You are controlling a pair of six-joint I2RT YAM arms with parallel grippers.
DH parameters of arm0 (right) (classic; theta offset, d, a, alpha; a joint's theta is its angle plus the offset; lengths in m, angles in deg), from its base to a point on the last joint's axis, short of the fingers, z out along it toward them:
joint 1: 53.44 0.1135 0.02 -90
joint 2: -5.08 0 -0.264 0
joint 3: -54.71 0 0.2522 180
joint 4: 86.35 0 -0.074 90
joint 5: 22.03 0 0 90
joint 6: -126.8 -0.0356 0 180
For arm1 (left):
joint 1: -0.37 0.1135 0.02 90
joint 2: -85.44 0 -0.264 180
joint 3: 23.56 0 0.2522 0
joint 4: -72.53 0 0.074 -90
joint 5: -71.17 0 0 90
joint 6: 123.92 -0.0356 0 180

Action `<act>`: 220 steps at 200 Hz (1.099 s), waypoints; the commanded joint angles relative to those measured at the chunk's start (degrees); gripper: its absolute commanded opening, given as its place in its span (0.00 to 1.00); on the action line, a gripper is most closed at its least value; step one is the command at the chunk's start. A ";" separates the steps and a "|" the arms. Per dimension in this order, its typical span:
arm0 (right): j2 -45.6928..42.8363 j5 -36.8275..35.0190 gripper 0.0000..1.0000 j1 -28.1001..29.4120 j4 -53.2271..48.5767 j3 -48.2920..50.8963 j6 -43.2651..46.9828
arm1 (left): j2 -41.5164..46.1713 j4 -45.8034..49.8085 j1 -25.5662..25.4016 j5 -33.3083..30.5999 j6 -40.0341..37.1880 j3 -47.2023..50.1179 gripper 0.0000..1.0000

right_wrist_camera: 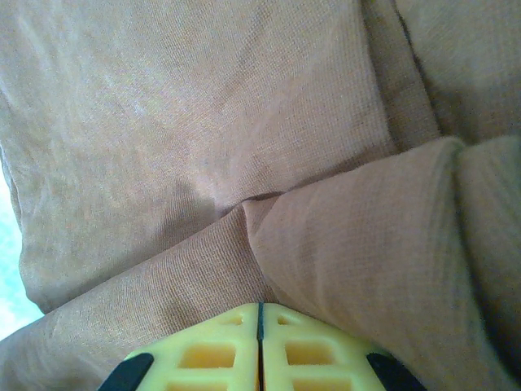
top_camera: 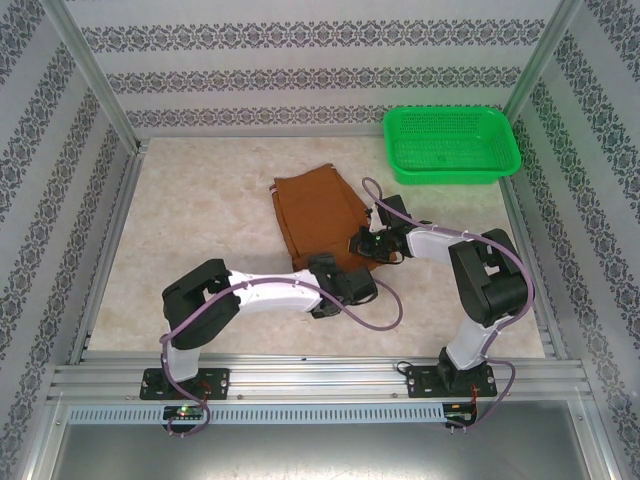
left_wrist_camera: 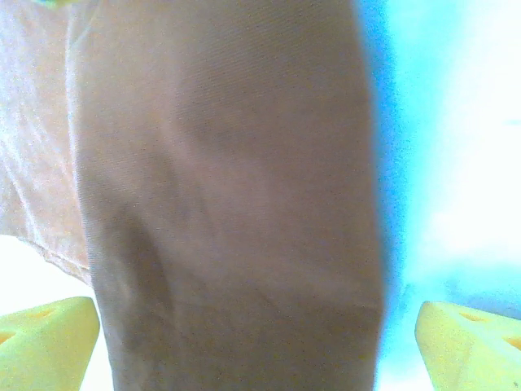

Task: Roll up the long pants

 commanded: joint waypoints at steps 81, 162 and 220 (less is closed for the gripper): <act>3.90 -1.44 0.09 1.14 -6.22 -0.60 0.82 | -8.08 4.48 7.16 1.92 5.29 -3.92 1.00; 4.46 -1.54 0.06 0.65 -7.18 -2.01 1.16 | -17.89 10.67 20.44 7.97 1.95 -16.16 1.00; 5.09 -0.47 0.00 0.59 -5.97 -2.01 0.57 | -26.87 14.88 23.69 16.66 3.84 -22.12 0.95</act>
